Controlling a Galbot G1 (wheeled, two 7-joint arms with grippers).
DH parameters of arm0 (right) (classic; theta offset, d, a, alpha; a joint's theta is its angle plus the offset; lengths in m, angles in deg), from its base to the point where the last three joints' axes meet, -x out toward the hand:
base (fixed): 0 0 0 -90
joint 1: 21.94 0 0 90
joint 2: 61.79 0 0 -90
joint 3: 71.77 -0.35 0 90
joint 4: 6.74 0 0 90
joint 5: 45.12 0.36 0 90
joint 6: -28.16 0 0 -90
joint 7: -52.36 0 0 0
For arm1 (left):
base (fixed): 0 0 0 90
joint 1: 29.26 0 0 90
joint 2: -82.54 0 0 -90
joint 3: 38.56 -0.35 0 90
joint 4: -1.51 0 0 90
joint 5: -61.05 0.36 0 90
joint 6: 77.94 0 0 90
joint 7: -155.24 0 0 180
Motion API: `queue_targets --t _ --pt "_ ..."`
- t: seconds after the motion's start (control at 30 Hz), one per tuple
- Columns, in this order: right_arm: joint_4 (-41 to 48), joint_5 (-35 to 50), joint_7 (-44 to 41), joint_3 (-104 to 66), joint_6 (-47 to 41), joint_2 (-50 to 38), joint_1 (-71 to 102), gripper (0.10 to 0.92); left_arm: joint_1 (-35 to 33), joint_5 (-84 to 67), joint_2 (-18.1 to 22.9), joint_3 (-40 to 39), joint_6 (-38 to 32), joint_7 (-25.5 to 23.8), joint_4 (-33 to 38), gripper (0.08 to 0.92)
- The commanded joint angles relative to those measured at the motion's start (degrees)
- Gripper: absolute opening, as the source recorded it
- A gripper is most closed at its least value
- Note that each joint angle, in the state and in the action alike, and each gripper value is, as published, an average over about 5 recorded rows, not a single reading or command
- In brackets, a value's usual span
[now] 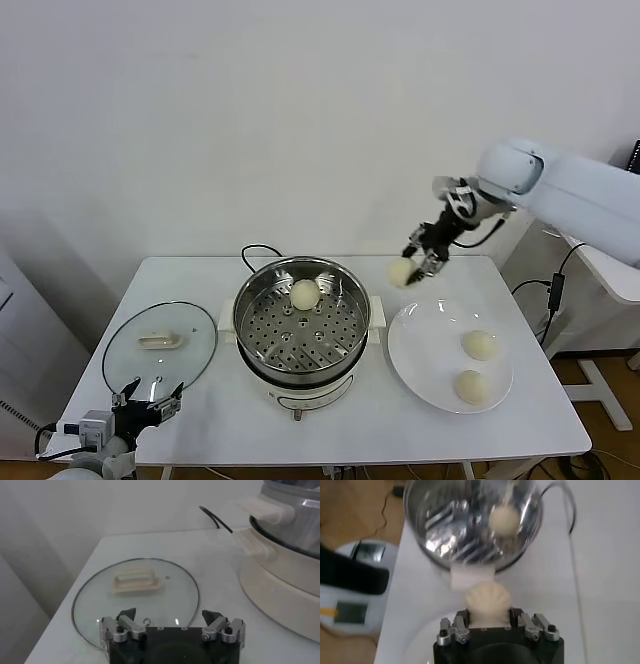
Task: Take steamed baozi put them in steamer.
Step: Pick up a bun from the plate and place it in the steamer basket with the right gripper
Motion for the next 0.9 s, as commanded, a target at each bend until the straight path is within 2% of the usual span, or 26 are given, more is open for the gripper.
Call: queue_targets --t 0.03,0.43,0.9 --pt "-0.41 11.09 4.82 0.25 -3.62 7.93 -2.25 0.501 0.04 0.02 -0.02 0.11 -0.08 0.04 -0.01 0.823" --pt "3.20 13.62 11.59 -0.30 -6.21 21.00 5.99 0.501 0.15 -0.05 -0.08 0.15 -0.16 0.07 -0.22 0.823" --pt "2.98 7.69 16.82 0.14 -10.66 24.55 10.63 0.501 -0.33 -0.49 -0.19 0.62 -0.68 0.09 -0.44 0.823"
